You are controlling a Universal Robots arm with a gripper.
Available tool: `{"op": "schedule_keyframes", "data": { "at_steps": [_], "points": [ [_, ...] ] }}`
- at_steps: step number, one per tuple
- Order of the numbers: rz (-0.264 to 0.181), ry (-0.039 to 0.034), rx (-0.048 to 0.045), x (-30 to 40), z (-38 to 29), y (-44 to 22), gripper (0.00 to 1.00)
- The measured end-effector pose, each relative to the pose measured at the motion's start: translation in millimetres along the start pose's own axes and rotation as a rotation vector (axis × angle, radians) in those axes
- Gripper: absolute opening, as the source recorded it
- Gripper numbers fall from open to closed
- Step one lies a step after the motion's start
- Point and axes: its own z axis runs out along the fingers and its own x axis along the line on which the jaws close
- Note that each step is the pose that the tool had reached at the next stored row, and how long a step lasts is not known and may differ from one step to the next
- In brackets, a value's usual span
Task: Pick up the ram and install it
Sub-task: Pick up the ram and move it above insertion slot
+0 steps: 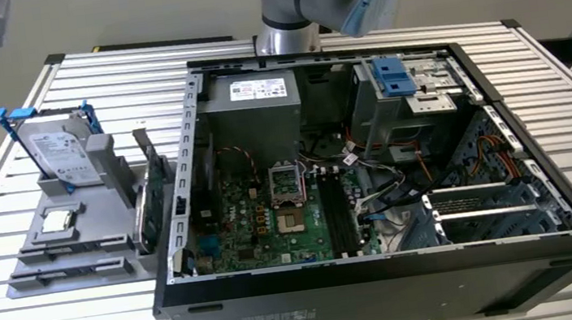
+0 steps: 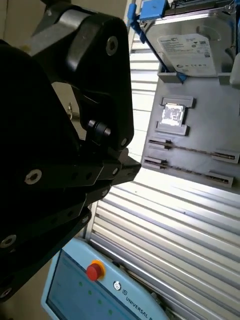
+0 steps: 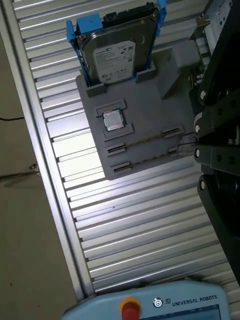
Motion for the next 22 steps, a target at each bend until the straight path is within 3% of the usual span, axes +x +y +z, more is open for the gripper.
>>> {"op": "schedule_keyframes", "data": {
  "at_steps": [15,22],
  "points": [
    [-0.192,0.0073,-0.0013,0.0,0.0,0.0,0.00],
    [-0.246,0.0094,-0.0017,0.0,0.0,0.0,0.00]
  ]
}}
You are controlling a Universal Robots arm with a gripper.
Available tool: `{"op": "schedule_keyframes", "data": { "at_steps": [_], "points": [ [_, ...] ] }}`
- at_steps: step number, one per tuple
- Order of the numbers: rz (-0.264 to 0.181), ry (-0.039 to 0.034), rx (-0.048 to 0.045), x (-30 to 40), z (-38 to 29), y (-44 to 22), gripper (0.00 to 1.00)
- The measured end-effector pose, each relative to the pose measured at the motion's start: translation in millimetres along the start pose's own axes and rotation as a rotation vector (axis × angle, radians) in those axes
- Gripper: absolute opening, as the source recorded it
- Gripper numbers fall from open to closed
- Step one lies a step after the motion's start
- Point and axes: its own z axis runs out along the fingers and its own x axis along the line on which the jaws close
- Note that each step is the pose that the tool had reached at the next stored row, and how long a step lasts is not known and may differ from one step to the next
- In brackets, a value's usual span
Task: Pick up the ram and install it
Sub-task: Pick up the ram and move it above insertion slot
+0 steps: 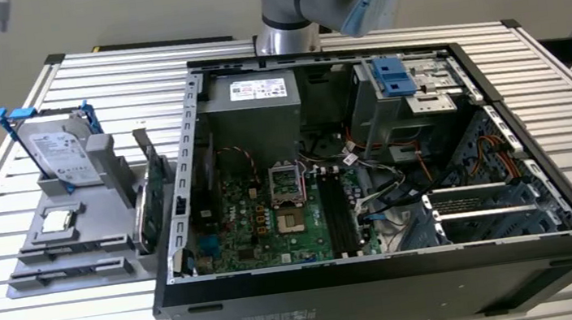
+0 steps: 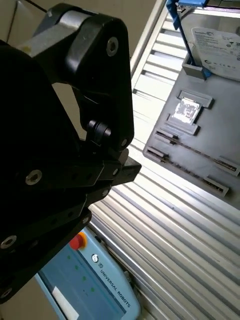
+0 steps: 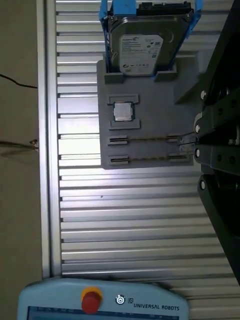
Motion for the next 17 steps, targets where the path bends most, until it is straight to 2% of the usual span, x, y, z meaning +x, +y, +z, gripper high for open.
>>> {"op": "schedule_keyframes", "data": {
  "at_steps": [17],
  "points": [
    [-0.079,0.0031,-0.0006,0.0,0.0,0.0,0.00]
  ]
}}
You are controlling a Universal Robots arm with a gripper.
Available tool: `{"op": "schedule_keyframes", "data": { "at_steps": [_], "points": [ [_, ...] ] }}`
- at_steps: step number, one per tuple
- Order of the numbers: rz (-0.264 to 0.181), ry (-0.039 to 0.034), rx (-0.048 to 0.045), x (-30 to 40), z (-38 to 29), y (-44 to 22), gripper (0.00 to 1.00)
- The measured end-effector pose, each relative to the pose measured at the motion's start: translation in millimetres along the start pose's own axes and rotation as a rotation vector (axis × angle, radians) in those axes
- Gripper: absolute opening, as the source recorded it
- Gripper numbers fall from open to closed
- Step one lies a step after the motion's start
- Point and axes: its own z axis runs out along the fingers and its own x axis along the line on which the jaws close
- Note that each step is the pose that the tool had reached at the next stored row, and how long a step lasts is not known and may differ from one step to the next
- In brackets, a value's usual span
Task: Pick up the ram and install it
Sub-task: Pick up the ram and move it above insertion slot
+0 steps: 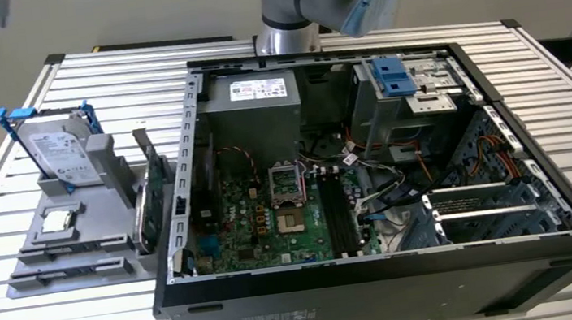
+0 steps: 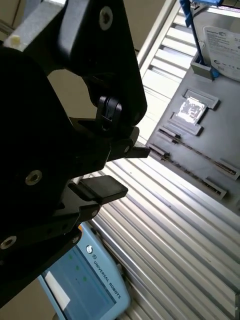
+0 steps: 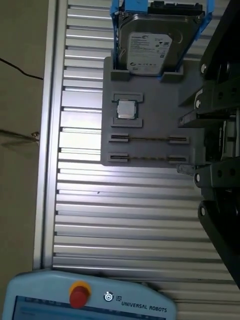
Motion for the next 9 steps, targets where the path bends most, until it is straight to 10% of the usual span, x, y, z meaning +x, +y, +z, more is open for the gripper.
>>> {"op": "schedule_keyframes", "data": {
  "at_steps": [9],
  "points": [
    [-0.042,0.0016,-0.0003,0.0,0.0,0.0,0.00]
  ]
}}
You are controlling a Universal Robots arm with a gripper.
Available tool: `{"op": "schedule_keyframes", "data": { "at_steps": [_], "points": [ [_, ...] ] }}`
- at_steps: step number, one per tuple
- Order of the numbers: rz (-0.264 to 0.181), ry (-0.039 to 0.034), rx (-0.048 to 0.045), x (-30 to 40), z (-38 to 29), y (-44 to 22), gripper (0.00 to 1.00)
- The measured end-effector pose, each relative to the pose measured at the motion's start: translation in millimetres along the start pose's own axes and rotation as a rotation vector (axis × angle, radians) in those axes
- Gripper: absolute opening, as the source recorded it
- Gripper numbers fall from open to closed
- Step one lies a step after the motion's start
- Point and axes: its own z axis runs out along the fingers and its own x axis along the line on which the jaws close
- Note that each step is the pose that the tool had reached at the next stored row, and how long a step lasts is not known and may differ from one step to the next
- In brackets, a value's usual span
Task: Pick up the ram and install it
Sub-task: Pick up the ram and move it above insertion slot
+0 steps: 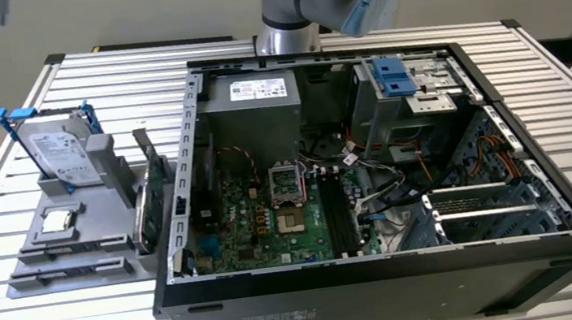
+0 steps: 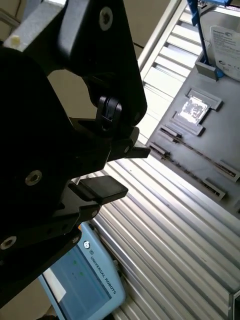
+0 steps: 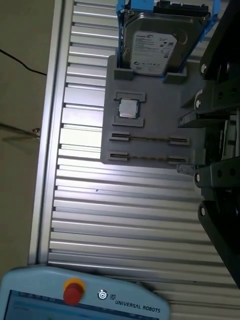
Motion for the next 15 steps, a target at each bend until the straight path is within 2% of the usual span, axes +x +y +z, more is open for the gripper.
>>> {"op": "schedule_keyframes", "data": {
  "at_steps": [6,7,12,15],
  "points": [
    [-0.021,0.0008,-0.0002,0.0,0.0,0.0,0.00],
    [-0.021,0.0008,-0.0002,0.0,0.0,0.0,1.00],
    [-0.020,0.0007,-0.0001,-0.1,0.0,0.0,1.00],
    [0.012,-0.0004,0.0011,-0.2,0.1,0.0,1.00]
  ]
}}
